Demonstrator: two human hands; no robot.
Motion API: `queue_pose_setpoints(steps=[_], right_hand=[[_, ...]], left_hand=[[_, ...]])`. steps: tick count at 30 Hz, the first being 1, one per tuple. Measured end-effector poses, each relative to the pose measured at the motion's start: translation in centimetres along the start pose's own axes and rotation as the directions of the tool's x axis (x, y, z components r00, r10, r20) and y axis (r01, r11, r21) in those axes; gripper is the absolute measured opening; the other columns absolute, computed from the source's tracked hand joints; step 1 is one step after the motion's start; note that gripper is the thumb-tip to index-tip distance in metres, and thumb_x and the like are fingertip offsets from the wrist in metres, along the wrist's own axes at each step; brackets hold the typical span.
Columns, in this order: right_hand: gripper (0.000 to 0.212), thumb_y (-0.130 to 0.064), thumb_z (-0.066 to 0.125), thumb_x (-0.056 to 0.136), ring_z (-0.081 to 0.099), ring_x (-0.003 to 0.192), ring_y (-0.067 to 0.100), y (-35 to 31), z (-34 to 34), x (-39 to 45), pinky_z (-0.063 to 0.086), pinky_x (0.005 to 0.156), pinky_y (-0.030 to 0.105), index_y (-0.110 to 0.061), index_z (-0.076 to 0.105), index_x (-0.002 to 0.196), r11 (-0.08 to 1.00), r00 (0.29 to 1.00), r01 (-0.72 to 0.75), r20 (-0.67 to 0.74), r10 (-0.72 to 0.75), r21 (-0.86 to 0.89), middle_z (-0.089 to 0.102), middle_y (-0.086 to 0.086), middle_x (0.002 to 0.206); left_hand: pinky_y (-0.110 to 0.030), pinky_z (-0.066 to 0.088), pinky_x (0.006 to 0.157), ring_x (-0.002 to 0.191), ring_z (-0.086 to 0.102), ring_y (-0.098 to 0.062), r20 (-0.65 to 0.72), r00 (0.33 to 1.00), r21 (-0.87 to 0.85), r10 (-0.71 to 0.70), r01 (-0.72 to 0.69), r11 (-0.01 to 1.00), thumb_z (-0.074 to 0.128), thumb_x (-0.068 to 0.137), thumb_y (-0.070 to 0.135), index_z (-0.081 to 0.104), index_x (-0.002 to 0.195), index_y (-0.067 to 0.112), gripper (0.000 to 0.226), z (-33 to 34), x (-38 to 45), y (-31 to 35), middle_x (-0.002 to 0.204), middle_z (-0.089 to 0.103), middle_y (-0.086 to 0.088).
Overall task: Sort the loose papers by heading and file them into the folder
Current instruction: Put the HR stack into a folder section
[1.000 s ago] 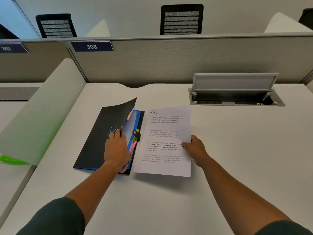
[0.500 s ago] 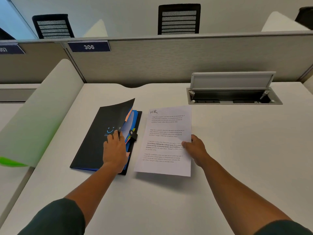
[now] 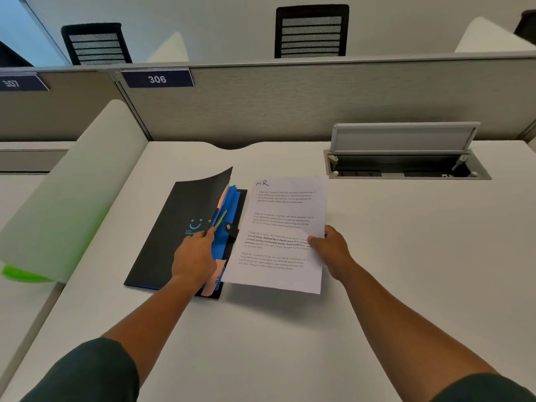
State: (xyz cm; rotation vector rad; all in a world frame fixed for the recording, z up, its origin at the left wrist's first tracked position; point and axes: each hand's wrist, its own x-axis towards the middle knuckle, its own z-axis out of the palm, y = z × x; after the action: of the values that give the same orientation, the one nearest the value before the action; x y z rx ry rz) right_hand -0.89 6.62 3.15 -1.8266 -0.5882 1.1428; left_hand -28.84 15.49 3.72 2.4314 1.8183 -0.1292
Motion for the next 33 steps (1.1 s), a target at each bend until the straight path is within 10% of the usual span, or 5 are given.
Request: queue_pose_setpoints(steps=[33], right_hand=[[0.034,-0.008,0.048,0.093,0.058,0.101,0.024,-4.3,15.5,2.4,0.054,0.080,0.034,-0.010,0.047,0.127,0.982,0.970,0.025,0.241,0.022,-0.190,0.057,0.005,0.120]], left_hand=[[-0.019,0.049,0.073,0.096,0.063,-0.019,-0.013,1.000,-0.334,-0.021,0.016,0.942,0.061,0.092,0.031,0.028,0.153,0.033,0.069,-1.5,-0.3,-2.2,0.123,0.061,0.002]])
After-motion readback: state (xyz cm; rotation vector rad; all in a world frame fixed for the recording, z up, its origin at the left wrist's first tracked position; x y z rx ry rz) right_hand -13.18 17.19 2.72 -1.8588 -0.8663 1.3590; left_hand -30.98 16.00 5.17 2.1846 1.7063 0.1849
